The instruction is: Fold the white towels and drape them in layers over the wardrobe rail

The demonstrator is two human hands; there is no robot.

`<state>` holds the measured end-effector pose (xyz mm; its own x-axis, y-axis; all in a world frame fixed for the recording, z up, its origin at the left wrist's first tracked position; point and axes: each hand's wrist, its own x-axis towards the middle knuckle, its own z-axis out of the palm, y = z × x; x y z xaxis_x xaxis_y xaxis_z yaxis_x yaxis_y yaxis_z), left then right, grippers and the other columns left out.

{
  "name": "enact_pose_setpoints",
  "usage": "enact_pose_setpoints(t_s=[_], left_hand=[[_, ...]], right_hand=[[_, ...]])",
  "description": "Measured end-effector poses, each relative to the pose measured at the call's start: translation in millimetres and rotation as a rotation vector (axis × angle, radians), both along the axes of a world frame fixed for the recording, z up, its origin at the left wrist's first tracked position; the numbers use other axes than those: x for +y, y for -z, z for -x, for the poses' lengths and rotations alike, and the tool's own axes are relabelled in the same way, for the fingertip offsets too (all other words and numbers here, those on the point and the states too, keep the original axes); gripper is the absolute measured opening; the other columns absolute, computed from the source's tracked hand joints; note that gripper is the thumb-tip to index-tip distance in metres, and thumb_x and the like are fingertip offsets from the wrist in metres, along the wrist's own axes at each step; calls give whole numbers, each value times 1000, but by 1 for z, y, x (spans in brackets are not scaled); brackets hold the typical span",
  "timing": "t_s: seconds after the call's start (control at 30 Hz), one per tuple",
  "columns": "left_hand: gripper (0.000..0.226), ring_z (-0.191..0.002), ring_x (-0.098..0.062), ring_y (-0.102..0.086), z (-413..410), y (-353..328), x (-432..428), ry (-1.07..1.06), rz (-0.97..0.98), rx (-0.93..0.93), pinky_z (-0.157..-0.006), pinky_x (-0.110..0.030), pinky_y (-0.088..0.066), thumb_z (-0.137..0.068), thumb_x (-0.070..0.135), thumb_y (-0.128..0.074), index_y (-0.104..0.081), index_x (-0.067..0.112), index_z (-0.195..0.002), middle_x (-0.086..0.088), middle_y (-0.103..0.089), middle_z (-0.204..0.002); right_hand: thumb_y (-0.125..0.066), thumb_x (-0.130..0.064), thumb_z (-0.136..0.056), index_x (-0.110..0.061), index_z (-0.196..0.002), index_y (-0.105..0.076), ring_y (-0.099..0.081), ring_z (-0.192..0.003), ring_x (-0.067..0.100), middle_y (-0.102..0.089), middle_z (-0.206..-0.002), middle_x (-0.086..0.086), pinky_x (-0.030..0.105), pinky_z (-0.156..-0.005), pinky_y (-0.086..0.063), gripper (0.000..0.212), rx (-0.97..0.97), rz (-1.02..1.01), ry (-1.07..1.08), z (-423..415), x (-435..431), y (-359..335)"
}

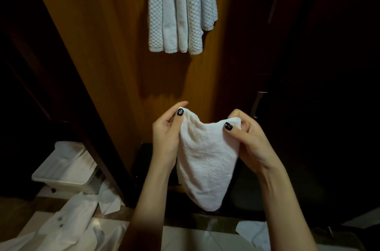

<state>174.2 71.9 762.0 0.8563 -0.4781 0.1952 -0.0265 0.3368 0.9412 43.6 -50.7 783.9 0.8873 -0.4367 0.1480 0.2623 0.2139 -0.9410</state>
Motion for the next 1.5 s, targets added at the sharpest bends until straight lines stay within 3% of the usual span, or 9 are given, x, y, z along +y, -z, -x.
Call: enact_pose_setpoints(t_s=[0.17, 0.27, 0.5, 0.67, 0.8, 1.03, 1.2, 1.37, 1.5], left_hand=[[24, -72, -8, -59, 8, -11, 5, 355, 159, 197, -70, -18, -52, -86, 19, -59, -75, 21, -104, 0, -63, -77], [23, -69, -8, -61, 15, -14, 4, 468, 164, 217, -67, -20, -53, -87, 14, -59, -77, 21, -98, 0, -64, -76], [20, -64, -9, -63, 10, -13, 4, 449, 254, 317, -59, -19, -53, -83, 10, -58, -75, 19, -80, -1, -67, -75], [18, -67, -10, -64, 8, -15, 4, 445, 193, 260, -61, -21, -54, -82, 8, -64, -74, 21, -74, 0, -68, -76], [4, -66, -11, -67, 7, -19, 5, 453, 165, 223, -59, -21, -54, -67, 20, -71, -74, 20, -69, -1, -70, -74], [19, -80, -15, -67, -9, -10, 7, 539, 176, 227, -73, -26, -56, -61, 21, -84, -75, 11, -74, 6, -64, -88], [16, -71, -12, -65, -14, -18, 17, 500, 23, 135, -66, -21, -53, -77, 25, -66, -77, 15, -71, 3, -65, -77], [27, -106, -16, -67, -27, -13, 39, 427, -122, -27, -86, -23, -52, -83, 41, -65, -75, 25, -103, -1, -73, -106], [41, -110, -3, -62, -21, -6, 27, 231, -303, -296, -90, -18, -47, -76, 8, -78, -67, 30, -109, 7, -70, -114]], right_hand=[[-64, -4, -76, -14, -65, -60, -68, -70, 18, -70, -77, 11, 26, -63, -55, 16, -16, -53, -15, -4, 4, -1], [-77, -11, -67, -13, -66, -66, -64, -73, 14, -68, -79, 5, 23, -66, -53, 11, -17, 36, -12, -11, 9, 0], [-72, -11, -81, 1, -94, -72, -68, -86, 21, -72, -90, 14, 29, -78, -55, 17, 59, 116, -22, -13, 13, -1], [-79, -11, -72, -11, -81, -67, -66, -74, 17, -70, -77, 7, 25, -69, -54, 15, 38, 79, -14, -18, 19, -4], [-79, -21, -66, -21, -76, -71, -64, -89, 15, -68, -88, 0, 27, -81, -53, 13, -13, 176, 23, -22, 19, -3], [-79, -11, -69, -9, -85, -60, -66, -98, 12, -68, -95, -3, 24, -84, -53, 25, 11, 206, 23, -25, 24, 0], [-75, -11, -75, -3, -98, -62, -66, -89, 14, -69, -92, 9, 25, -79, -53, 28, 115, 193, -26, -31, 30, 4], [-75, -1, -80, 4, -92, -63, -60, -79, 8, -64, -82, 4, 22, -72, -49, 18, 182, 302, 244, -37, 25, 9], [-77, -5, -79, -8, -84, -59, -56, -68, -1, -60, -74, -5, 14, -64, -46, 18, 163, 358, 416, -45, 28, 9]])
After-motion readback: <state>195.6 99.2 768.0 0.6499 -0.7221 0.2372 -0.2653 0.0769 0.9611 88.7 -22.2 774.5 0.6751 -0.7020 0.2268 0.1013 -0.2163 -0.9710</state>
